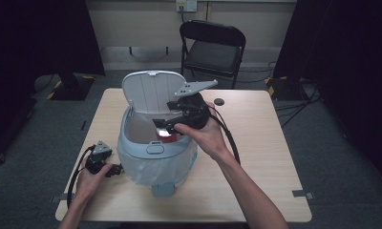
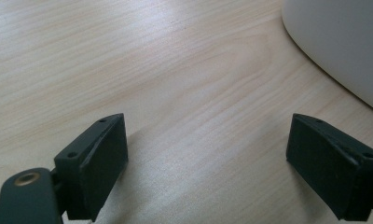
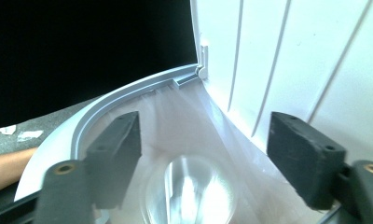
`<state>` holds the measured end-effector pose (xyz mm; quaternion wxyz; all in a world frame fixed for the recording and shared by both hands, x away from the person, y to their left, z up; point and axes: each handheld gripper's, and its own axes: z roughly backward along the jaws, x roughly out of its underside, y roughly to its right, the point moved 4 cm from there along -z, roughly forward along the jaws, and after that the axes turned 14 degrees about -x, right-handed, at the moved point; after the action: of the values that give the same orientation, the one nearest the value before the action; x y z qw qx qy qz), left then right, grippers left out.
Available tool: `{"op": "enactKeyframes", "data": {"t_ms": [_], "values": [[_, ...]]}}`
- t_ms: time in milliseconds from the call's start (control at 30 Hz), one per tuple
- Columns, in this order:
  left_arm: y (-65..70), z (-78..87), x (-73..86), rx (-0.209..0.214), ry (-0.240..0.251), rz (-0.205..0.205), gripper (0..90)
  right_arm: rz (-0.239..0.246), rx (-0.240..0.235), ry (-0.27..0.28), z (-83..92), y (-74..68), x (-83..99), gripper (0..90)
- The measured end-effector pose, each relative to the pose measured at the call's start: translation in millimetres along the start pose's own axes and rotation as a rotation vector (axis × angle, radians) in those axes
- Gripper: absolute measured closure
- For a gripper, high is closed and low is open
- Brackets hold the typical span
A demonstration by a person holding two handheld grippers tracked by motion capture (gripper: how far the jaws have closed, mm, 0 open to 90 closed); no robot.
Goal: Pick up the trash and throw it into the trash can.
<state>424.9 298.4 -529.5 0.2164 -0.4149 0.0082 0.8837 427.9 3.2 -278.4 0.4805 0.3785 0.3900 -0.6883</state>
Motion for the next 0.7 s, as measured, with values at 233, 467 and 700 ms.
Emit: {"op": "enactKeyframes", "data": {"t_ms": [233, 467, 700], "values": [[0.0, 0.0, 0.0, -0.002, 0.000, 0.000, 12.1, -0.001, -0.001, 0.032, 8.6, 0.0, 0.7, 35.0], [-0.1, 0.1, 0.0, -0.002, -0.001, 0.000, 12.1, 0.009, 0.029, 0.060, 32.5, 0.6, 2.1, 38.9], [-0.1, 0.1, 0.0, -0.002, -0.001, 0.000, 12.1, -0.018, 0.080, 0.082, 55.8, 14.6, 8.9, 38.1]]}}
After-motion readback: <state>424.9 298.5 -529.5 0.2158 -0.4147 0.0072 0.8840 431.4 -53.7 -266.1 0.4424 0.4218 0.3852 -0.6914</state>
